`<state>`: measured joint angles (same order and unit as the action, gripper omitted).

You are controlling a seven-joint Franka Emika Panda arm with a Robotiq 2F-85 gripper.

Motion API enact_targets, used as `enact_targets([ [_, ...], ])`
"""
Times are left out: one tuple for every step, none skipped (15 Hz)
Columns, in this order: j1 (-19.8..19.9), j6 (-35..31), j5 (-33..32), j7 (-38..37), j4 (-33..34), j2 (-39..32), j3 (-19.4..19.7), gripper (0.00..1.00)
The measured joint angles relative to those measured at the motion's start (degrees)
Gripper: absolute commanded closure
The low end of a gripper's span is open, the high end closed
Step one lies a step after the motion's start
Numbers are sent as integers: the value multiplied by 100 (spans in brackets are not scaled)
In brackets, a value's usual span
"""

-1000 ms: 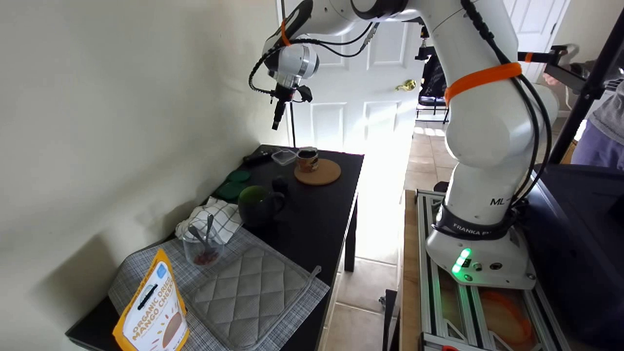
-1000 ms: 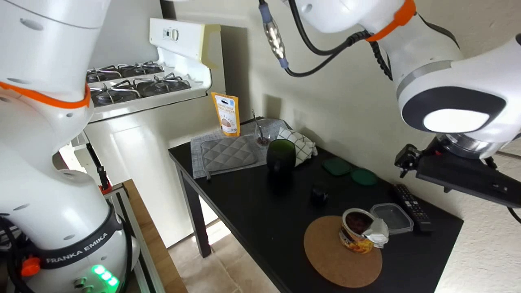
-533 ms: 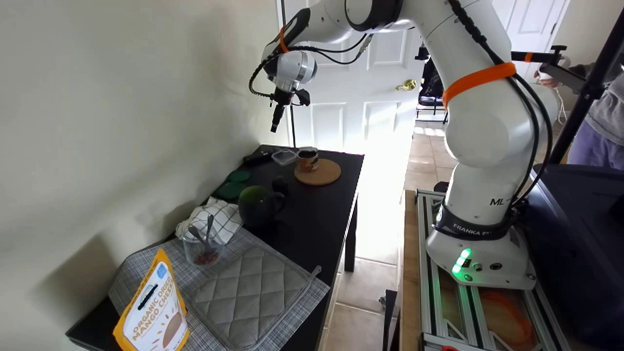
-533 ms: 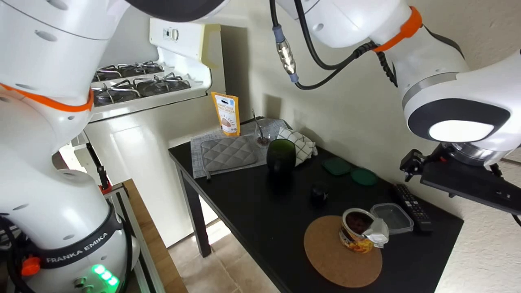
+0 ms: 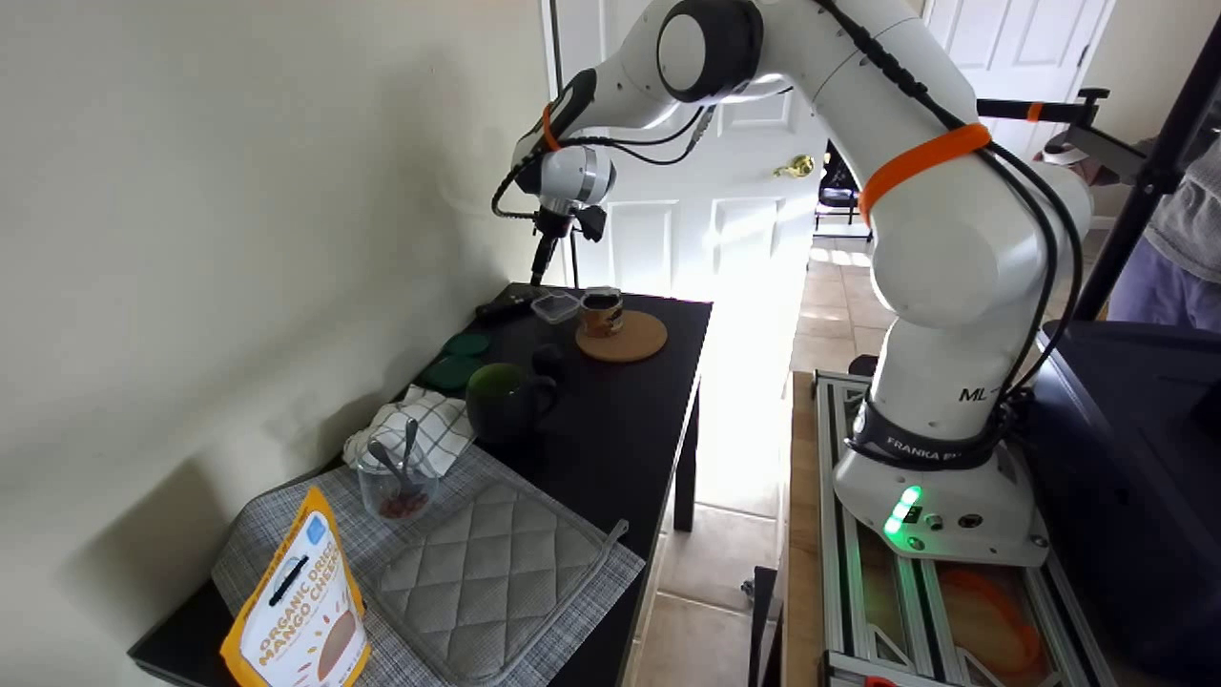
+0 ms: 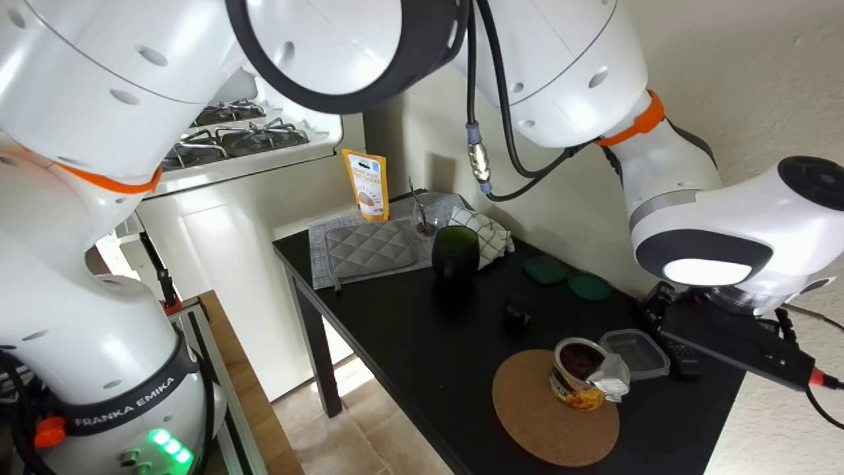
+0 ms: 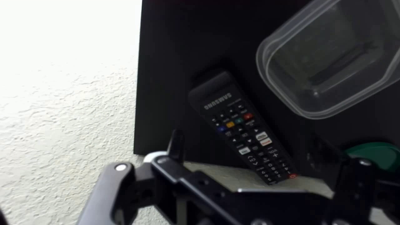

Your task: Pick up the black remote and put it on the gray oven mat

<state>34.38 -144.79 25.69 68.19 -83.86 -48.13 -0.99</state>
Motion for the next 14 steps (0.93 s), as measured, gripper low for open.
enact_targets([
  [1, -63, 0, -53, 81, -82, -43, 0],
  [1, -111, 0, -96, 164, -153, -86, 0],
  [0, -148, -3, -154, 253, -215, -127, 0],
  [-2, -161, -22, -201, 344, -278, -160, 0],
  [-7, -162, -59, -249, 442, -344, -183, 0],
  [-22, -161, -125, -303, 546, -424, -196, 0],
  [-42, -157, -208, -366, 645, -515, -201, 0],
  [-63, -153, -297, -422, 747, -612, -206, 0],
  [-83, -151, -386, -471, 851, -712, -217, 0],
  [-102, -150, -479, -517, 943, -808, -227, 0],
  [-123, -148, -564, -541, 1040, -902, -237, 0],
  [-145, -148, -646, -569, 1129, -987, -243, 0],
  [-168, -146, -724, -598, 1212, -1068, -246, 0],
  [-189, -133, -788, -610, 1291, -1135, -247, 0],
])
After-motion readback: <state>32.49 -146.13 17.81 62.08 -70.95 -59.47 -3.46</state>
